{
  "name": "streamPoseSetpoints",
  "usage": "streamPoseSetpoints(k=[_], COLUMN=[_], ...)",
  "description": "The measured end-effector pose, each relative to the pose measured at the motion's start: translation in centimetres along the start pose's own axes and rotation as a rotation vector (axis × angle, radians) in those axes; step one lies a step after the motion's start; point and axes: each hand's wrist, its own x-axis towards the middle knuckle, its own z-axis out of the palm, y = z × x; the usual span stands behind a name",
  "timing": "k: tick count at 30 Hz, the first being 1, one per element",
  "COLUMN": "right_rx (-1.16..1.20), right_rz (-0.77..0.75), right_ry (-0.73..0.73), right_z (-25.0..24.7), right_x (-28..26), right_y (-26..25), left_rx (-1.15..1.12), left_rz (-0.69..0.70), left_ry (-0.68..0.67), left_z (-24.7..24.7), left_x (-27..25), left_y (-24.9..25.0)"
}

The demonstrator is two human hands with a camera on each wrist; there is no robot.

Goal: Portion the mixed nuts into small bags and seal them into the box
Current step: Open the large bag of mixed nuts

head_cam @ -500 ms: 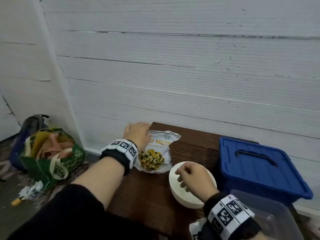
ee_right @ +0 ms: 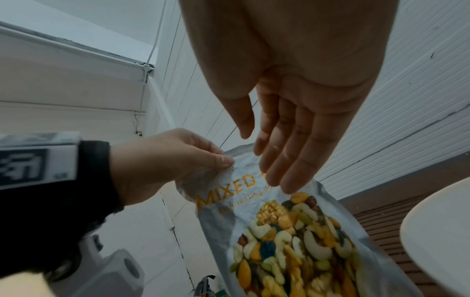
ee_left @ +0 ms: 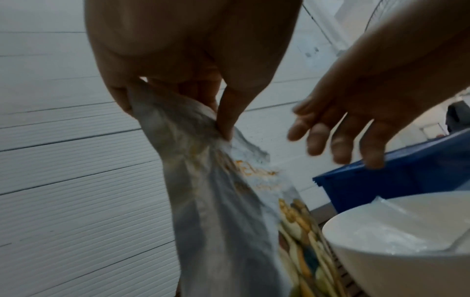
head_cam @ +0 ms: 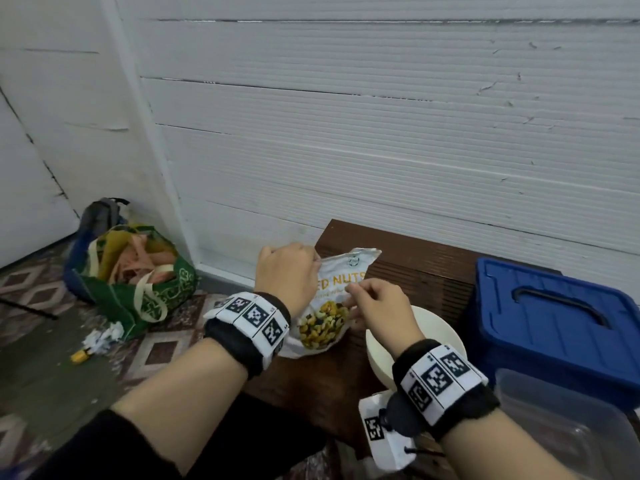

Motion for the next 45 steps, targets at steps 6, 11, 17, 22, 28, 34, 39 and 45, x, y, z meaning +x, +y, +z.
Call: streamPoseSetpoints(k=[6, 11, 17, 22, 28, 34, 39, 45], right_rx=[0.287, 0.481, 0.557, 0.537, 0.497, 0.241, -0.042, -0.27], right_rz=[0.157, 0.29, 0.38, 0.358, 0.343, 0.318, 0.275, -0.01], right_ry=[0.007, 0.005, -0.074, -0.11, -0.129, -0.113, -0.187, -0.082], right_z=[0.9, 0.9, -0.1, -0.4, -0.7, -4.0, -5.0, -2.6], right_x=[-1.4, -2.1, -1.6, -1.3, -1.3, -1.6, -0.9, 2.3], right_y=[-0.8, -1.2, -1.5, -1.1, -1.2, -1.3, -2.4, -2.7], left_rx=[-0.158, -0.351, -0.546, -0.552, -0.563, -0.402, -0.419, -0.524], left_rz=[-0.119, -0.163, -0.23, -0.147, -0.171, -0.325, -0.224, -0.193], left_ry=[-0.127, -0.274, -0.376, -0.409, -0.382, -0.142, -0.255, -0.293], left_z=[-1.8, -2.3, -1.7, -1.5, -0.9, -2.2, -2.5, -0.8], left_x=[-4.7, -4.8, -2.4, -1.6, -1.5, -0.4, 0.1, 1.6], left_y=[1.4, 1.4, 0.5, 0.8, 0.9, -3.5, -4.3, -2.5])
